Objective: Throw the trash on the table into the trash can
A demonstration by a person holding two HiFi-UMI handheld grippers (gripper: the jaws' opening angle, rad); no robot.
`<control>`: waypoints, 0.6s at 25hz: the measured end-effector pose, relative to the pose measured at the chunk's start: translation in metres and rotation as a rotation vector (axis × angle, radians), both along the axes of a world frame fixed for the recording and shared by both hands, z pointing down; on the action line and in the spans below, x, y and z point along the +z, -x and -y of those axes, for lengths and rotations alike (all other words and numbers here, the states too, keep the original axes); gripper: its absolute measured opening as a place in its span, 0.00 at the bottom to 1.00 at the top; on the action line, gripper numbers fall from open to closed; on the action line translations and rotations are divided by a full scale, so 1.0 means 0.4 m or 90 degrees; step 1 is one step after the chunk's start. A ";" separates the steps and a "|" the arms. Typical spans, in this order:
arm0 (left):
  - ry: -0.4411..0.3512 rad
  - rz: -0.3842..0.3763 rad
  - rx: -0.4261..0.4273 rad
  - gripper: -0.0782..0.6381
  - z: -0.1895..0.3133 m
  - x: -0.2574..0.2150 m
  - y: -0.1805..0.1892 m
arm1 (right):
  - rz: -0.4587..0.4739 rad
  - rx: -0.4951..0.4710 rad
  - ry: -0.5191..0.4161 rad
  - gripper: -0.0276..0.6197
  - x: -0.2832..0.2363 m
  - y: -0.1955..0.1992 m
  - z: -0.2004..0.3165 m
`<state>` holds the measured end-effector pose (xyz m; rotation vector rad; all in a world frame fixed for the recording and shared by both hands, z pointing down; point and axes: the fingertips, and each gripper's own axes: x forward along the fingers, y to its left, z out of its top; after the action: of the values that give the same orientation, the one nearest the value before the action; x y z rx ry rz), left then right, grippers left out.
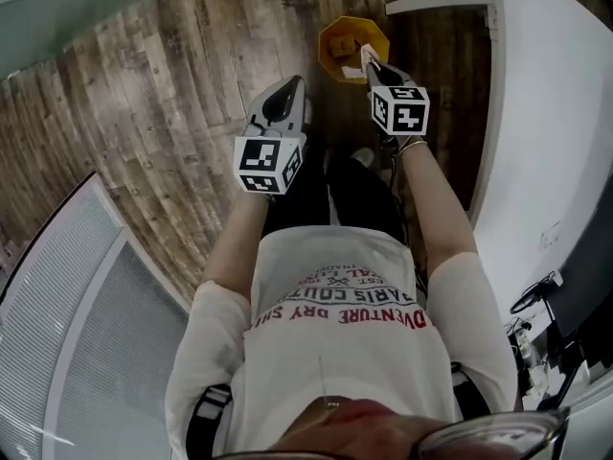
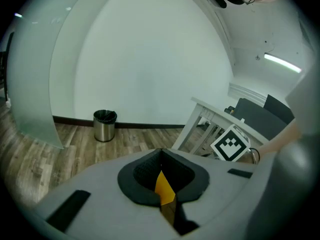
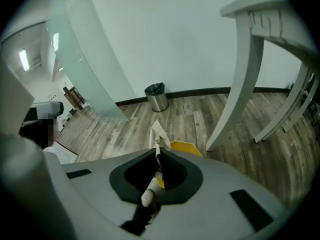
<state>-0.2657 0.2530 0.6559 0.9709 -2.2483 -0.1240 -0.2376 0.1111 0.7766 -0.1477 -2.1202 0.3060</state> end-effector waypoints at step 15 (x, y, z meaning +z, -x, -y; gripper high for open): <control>0.026 -0.042 0.004 0.14 -0.032 0.510 0.025 | -0.071 0.007 0.009 0.09 0.596 0.025 -0.025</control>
<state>-0.2755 0.2659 0.8599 0.9398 -2.1786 -0.1061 -0.2477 0.1211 1.0150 -0.1252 -2.0091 0.3283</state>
